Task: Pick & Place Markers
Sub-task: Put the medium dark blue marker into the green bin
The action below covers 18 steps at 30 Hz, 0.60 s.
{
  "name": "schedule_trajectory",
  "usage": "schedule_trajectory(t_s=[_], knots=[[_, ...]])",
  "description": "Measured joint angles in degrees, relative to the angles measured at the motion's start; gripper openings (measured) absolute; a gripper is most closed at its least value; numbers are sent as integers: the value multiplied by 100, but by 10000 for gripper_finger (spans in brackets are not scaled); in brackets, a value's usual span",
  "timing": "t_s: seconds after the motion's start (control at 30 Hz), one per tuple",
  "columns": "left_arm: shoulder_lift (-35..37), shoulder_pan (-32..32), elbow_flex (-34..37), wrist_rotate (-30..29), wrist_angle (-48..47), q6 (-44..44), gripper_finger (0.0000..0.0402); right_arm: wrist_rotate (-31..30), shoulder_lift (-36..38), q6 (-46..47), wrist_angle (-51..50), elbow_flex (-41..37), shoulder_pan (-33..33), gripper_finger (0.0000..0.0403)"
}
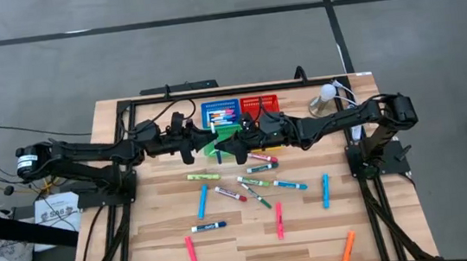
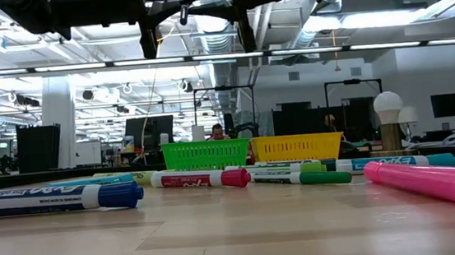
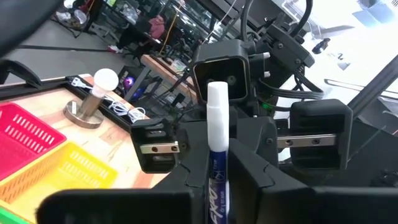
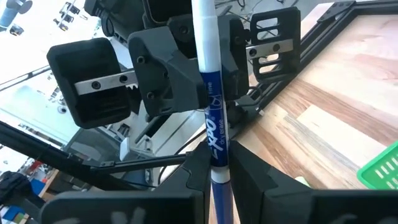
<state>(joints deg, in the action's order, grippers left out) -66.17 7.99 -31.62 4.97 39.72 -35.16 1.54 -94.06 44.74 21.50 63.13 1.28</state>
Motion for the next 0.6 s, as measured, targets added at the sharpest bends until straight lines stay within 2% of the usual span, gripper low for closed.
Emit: schedule_trajectory(t_s=[0.3,0.47,0.6], knots=[[0,19,2,7,7,113,38,36,0,-251,-2,0,2,42],[2,119,2,75,-2,192,36,492,-2,-622,-2,0,93,52],[2,215,4,271,-50,192,41,1106,-1,-809,-7,0,264,71]])
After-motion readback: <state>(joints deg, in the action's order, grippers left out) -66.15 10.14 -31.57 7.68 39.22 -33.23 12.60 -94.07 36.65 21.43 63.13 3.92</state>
